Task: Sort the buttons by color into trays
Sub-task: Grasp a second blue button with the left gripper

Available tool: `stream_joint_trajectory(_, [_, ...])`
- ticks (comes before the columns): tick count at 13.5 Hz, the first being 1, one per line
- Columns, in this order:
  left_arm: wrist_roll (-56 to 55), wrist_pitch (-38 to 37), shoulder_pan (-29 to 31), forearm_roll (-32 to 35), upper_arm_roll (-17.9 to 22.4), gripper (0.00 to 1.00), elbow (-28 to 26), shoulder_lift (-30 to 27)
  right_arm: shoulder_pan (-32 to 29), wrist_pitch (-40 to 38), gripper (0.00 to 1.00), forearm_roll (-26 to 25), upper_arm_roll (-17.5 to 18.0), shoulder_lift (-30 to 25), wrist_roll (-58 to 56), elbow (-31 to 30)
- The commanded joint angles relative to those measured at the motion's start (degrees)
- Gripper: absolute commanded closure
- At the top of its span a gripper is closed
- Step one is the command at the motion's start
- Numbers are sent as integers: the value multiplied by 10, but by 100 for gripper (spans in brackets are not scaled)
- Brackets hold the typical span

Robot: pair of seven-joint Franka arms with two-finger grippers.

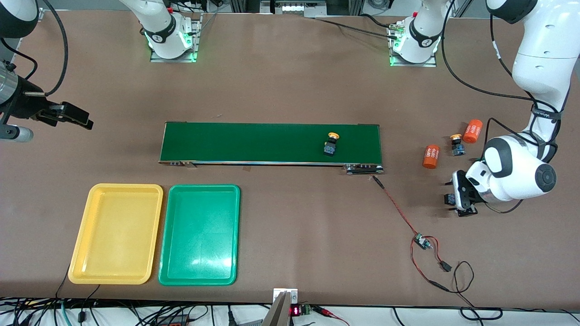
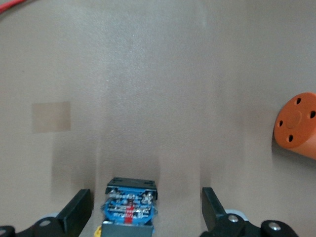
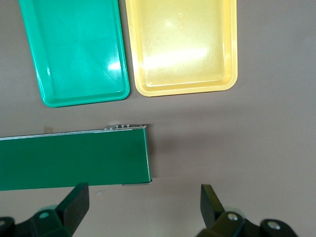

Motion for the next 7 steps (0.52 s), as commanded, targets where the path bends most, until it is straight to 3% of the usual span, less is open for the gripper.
stream_joint_trajectory(1, [12,-7,9,7,-7,48,-6,-4,2,-5,0,9,1,-3,-8,-2])
stream_joint_trajectory(2, [10,-7,9,5,-7,67,-12,-6,3,-6,0,9,2,-3,-8,-2])
stream_joint_trajectory(4, [5,-7,9,5,-7,92,-17,-15,5,-11,0,9,2,-3,-7,-2])
stream_joint_trajectory(5, [4,-8,9,5,-7,100,-21,-23,5,-11,0,9,2,-3,-7,-2])
stream_joint_trajectory(7, [-22,-9,6,5,-7,100,-34,-42,7,-12,0,10,2,-7,-6,-2])
